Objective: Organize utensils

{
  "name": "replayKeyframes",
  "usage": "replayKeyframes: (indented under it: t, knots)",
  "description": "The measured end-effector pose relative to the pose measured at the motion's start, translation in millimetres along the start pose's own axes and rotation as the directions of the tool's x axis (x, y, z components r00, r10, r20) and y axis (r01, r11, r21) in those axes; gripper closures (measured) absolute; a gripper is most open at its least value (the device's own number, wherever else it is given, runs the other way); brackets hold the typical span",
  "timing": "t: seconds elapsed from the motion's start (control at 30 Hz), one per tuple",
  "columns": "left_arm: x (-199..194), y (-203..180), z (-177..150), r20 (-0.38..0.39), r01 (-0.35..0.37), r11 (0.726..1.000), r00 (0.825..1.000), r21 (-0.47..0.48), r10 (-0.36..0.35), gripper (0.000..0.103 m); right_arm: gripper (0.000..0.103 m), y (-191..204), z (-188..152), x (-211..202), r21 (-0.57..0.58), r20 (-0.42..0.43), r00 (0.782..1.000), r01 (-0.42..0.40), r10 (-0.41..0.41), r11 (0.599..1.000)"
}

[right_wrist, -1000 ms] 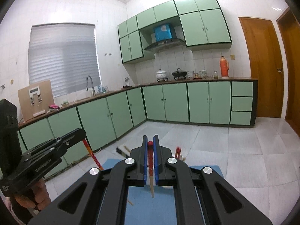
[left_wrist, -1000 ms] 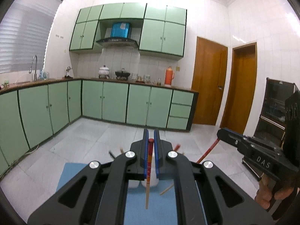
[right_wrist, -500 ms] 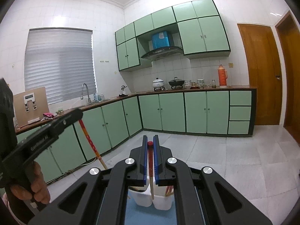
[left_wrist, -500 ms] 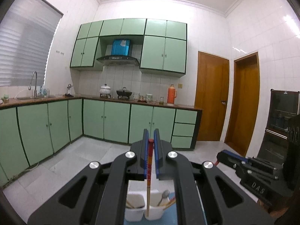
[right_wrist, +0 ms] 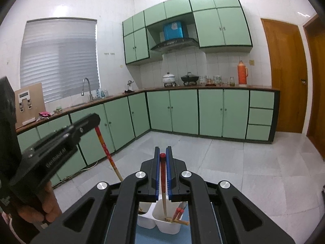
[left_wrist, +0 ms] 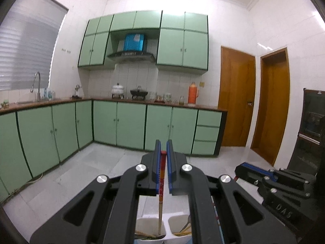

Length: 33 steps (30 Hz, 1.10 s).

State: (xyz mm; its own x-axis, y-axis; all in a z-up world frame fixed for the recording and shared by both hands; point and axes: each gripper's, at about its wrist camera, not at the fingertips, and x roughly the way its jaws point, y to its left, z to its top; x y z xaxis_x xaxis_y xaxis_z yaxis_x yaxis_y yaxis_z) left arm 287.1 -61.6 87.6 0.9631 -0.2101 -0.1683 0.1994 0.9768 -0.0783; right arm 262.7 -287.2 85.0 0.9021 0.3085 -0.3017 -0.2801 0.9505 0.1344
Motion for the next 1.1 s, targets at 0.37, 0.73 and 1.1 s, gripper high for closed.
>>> replayKeyframes:
  t: [0.37, 0.73, 1.1]
  knots:
    - [29, 29, -47, -0.145, 0.008, 1.0, 0.989, -0.017, -0.01, 0.098, 0.097, -5, -29, 29, -0.001, -0.086, 0.996, -0.015, 0.014, 1.0]
    - [19, 46, -65, -0.198, -0.009, 0.999, 0.98, -0.042, 0.0, 0.069, 0.078, -23, -39, 7, 0.06, -0.067, 0.998, 0.002, 0.002, 0.998]
    - [-38, 46, -71, -0.179, -0.035, 0.999, 0.983, -0.029, 0.03, 0.028, 0.057, -27, -57, -51, 0.099, -0.02, 0.999, 0.031, -0.029, 0.995]
